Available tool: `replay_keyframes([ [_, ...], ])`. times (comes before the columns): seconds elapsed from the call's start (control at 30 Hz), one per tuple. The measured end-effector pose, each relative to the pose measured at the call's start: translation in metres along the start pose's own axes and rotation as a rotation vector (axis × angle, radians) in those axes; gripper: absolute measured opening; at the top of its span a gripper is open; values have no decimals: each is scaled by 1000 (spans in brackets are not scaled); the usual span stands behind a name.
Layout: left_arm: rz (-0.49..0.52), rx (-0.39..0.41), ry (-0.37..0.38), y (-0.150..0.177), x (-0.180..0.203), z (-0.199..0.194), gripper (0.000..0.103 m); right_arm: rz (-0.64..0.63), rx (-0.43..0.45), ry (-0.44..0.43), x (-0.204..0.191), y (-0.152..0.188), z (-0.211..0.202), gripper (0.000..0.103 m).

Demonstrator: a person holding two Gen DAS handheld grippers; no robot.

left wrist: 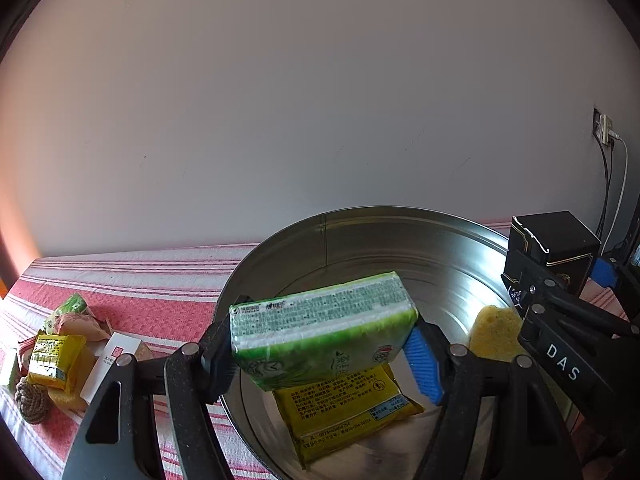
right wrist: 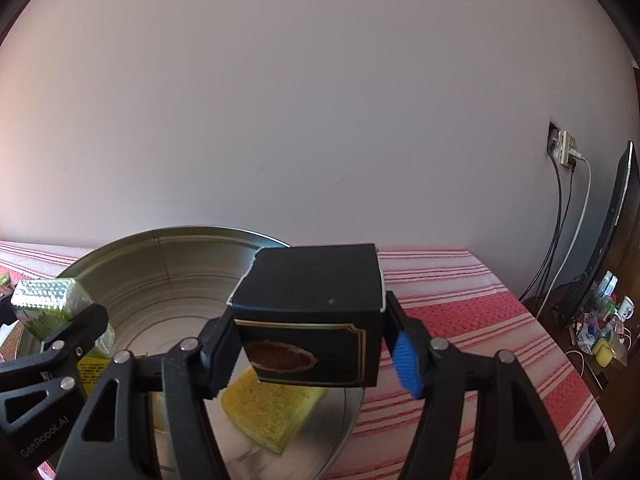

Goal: Organize objects
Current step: 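Lower the black box and green packet into the tin and open both grippers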

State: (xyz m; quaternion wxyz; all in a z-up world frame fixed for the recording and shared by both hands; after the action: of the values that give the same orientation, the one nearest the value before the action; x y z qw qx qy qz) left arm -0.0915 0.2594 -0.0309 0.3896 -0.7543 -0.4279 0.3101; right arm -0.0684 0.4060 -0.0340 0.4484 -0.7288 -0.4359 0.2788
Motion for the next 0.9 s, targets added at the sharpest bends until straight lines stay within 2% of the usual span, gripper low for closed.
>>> replay_keyframes([
  [0.13, 11, -11, -27, 5, -2, -1, 77, 7, 0, -31, -3, 0, 1, 69],
  [0.17, 16, -6, -32, 4, -2, -2, 84, 17, -2, -53, -4, -1, 0, 78],
  [0.23, 15, 13, -34, 1, 0, -7, 98, 59, 10, -131, -8, -3, -8, 89],
  [0.27, 9, 34, -30, -1, -1, -13, 102, 84, 26, -167, -10, -6, -16, 92],
  [0.33, 7, 66, -29, -5, -1, -23, 102, 132, 66, -222, -9, -13, -29, 96],
  [0.4, 18, 72, -36, -8, -2, -28, 102, 173, 99, -237, -3, -19, -37, 100],
  [0.67, -19, 52, -44, 6, -15, -40, 102, 261, 129, -136, 22, -24, -33, 103],
  [0.8, 6, 91, -103, 9, -26, -58, 102, 257, 145, -97, 26, -25, -36, 103],
  [0.9, 8, 89, -121, 11, -42, -51, 102, 249, 174, -72, 24, -27, -45, 103],
])
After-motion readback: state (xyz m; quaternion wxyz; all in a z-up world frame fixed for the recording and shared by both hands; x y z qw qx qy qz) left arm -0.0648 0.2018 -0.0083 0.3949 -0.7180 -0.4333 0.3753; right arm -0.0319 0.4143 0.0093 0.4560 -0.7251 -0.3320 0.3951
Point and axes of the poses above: each gripper's, at about its wrist camera, not at the fingertips, and z roughly the way its jaws point, x to its right, y to its underside, the point moved 8 cm from there along z, roughly the way its jaws point, and after that the axes turned 8 degrees about z, right-handed, at the moved point
